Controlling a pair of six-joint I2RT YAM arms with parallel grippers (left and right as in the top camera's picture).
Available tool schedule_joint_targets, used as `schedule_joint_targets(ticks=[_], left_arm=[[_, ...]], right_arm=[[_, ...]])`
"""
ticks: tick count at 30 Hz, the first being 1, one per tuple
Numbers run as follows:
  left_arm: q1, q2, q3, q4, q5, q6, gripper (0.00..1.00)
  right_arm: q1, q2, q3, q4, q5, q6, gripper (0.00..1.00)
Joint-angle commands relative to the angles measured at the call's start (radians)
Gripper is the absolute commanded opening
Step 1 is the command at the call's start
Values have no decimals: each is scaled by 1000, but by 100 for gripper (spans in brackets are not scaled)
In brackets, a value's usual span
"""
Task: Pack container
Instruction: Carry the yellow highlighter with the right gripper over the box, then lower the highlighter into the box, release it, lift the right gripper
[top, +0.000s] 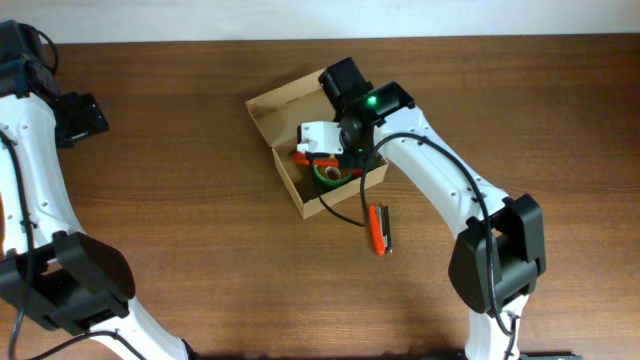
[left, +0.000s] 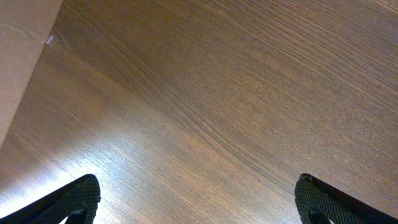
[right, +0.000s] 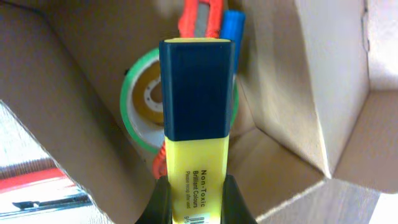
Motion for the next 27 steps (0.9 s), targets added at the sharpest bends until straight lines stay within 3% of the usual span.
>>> schedule_joint_targets(ticks=[1, 18, 24, 26, 27], left_arm=[[-1, -24, -3, -1, -4, 13, 100], [-1, -24, -3, -1, -4, 13, 100], [-1, -24, -3, -1, -4, 13, 100], [-1, -24, -3, -1, -4, 13, 100], [-1, -24, -3, -1, -4, 13, 100]], right_arm=[[27, 39, 6, 2, -7, -3, 4], [31, 94, -43, -29, -32, 17, 5], [31, 94, -43, -28, -24, 62, 38], [31, 94, -43, -9, -21, 86, 60], [31, 93, -42, 16, -17, 119, 65]])
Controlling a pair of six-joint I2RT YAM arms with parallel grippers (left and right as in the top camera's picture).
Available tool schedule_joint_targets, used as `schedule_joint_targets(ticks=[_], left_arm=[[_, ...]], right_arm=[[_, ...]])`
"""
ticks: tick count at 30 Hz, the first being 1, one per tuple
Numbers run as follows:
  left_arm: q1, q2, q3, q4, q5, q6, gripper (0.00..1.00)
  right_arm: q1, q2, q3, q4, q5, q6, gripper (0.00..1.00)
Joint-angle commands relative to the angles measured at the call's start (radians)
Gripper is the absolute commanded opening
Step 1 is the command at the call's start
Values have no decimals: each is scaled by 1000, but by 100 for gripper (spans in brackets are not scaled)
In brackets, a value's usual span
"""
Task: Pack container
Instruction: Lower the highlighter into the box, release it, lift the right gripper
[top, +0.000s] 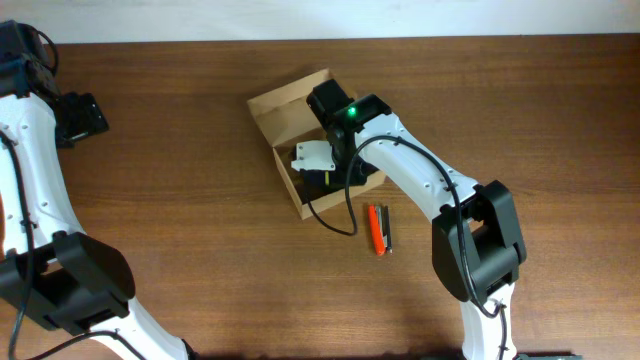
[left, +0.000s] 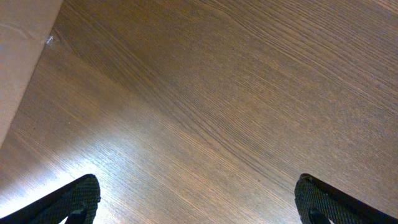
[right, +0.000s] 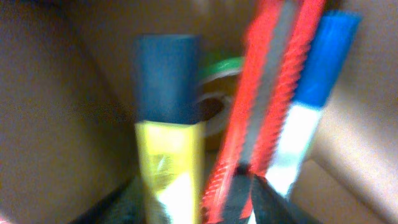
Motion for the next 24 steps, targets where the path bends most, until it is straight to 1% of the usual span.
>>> schedule_joint_targets(ticks=[1, 3, 9, 11, 14, 17, 20, 22, 24], left_arm=[[-1, -24, -3, -1, -4, 12, 100], [-1, -24, -3, -1, -4, 12, 100], [-1, -24, -3, -1, -4, 12, 100], [-1, -24, -3, -1, -4, 12, 100], [-1, -24, -3, -1, -4, 12, 100], [-1, -24, -3, -1, -4, 12, 100], [-1, -24, -3, -1, -4, 12, 100], [-1, -24, -3, -1, -4, 12, 100], [-1, -24, -3, -1, -4, 12, 100]], right_arm=[[6, 8, -5, 43, -4, 87, 66], [6, 7, 8, 75, -2, 165, 71], [6, 3, 106, 91, 42, 313, 73], [6, -3, 151, 90, 87, 374, 77], [6, -13, 214, 61, 154, 443, 80], [4, -32, 241, -5, 174, 496, 80], [-5, -60, 241, -35, 174, 642, 80], [-21, -78, 240, -44, 194, 766, 74], [-47, -109, 238, -50, 248, 924, 71]])
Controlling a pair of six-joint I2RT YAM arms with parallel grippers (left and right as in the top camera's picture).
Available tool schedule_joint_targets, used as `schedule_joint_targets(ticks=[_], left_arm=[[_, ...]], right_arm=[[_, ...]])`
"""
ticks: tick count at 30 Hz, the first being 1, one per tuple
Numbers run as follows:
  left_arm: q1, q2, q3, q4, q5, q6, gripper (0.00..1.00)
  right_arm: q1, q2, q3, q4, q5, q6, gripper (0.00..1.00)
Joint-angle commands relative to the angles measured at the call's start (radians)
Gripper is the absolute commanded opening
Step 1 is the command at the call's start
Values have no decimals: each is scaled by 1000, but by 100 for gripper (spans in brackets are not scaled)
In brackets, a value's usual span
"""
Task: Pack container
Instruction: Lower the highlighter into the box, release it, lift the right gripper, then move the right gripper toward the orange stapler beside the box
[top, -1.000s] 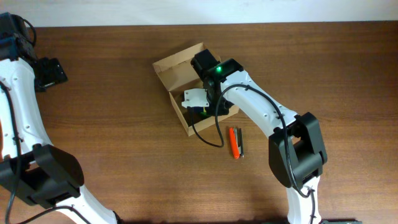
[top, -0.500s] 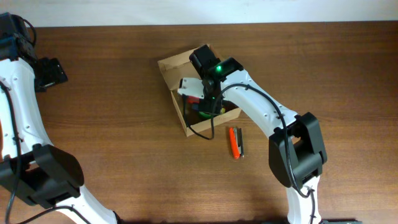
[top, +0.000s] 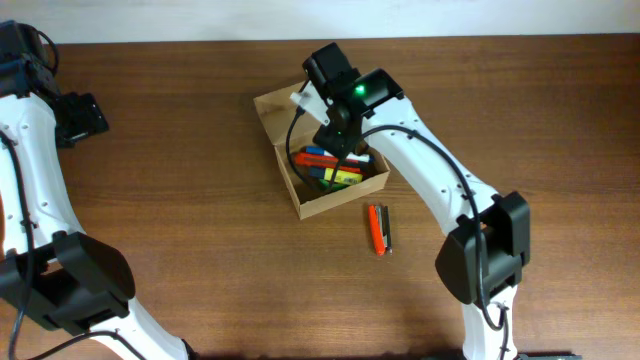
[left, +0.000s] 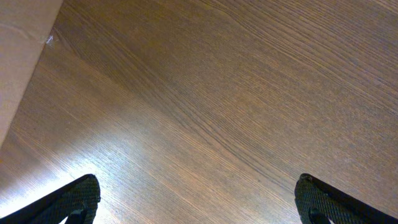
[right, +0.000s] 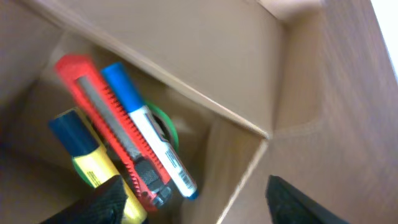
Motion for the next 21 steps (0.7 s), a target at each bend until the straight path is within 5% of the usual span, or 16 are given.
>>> schedule_joint_targets(ticks=[1, 8, 14, 21], left_arm=[[-1, -24, -3, -1, -4, 13, 100], [-1, -24, -3, -1, -4, 13, 100], [-1, -24, -3, -1, -4, 13, 100], [-1, -24, -3, -1, -4, 13, 100]], right_arm=[[-48, -101, 18, -4, 95, 311, 71], [-172, -299, 18, -5, 97, 389, 72], [-303, -431, -22, -169, 67, 514, 68], [-320, -601, -346, -191, -10, 591, 66]])
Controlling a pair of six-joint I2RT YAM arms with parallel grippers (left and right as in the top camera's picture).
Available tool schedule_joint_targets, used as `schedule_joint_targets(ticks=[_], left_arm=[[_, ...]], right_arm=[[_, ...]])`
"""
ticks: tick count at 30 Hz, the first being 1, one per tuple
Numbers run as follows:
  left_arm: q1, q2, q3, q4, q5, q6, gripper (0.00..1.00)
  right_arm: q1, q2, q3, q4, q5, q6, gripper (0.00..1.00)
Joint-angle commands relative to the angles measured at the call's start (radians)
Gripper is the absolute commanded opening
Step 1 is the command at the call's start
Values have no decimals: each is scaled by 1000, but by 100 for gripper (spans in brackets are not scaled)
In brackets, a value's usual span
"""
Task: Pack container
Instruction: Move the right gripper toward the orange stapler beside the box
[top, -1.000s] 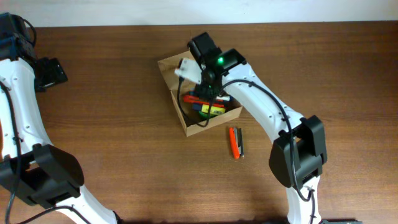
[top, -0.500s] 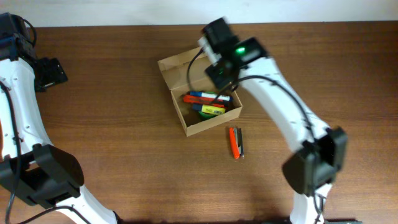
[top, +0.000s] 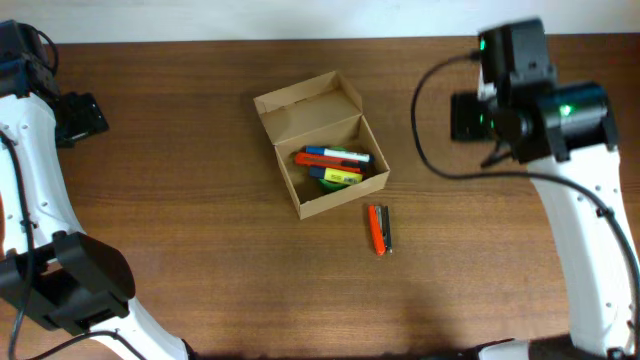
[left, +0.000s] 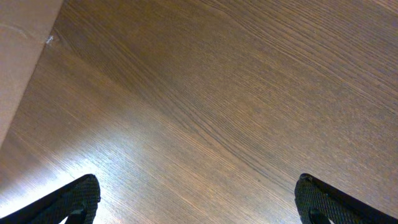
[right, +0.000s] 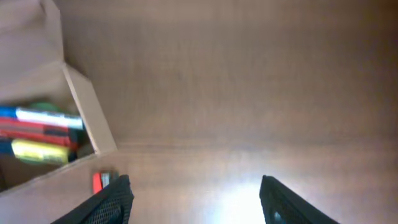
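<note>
An open cardboard box (top: 300, 105) stands mid-table, lid flap up at the back. Inside lie a blue-and-white marker (top: 335, 155), a red cutter (top: 312, 160) and a yellow highlighter (top: 342, 175), with green tape (top: 318, 176) mostly hidden beneath. A second orange cutter (top: 377, 228) lies on the table in front of the box. My right gripper (top: 466, 117) is open, empty, over bare wood well right of the box (right: 87, 118). My left gripper (top: 82, 117) is open at the far left.
The brown wooden table (top: 200, 260) runs across the whole overhead view. The left wrist view has only wood grain between my left gripper (left: 198, 202) fingers, and a pale strip (left: 18, 62) past the table edge at upper left.
My right gripper was open just above the box's back part; now it is far to the right of the box, higher, over bare table. The box contents and left arm are unchanged.
First my right gripper held the yellow highlighter over the box. Then it was down inside, the highlighter beside the cutter and marker. Then it was open above the box with the highlighter lying inside. Now it is away to the right.
</note>
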Motion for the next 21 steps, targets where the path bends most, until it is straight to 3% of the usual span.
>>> schedule_joint_targets(ticks=[1, 7, 11, 17, 21], left_arm=[[-1, -24, -3, -1, -4, 13, 100], [-1, -24, -3, -1, -4, 13, 100], [-1, -24, -3, -1, -4, 13, 100], [-1, -24, -3, -1, -4, 13, 100], [-1, -24, -3, -1, -4, 13, 100]], right_arm=[[17, -68, -192, 25, -76, 91, 66], [89, -112, -537, 155, -271, 162, 65], [184, -112, -731, 331, -324, 182, 65], [278, -95, -838, 474, -341, 195, 75], [285, -64, -842, 514, -325, 194, 75]])
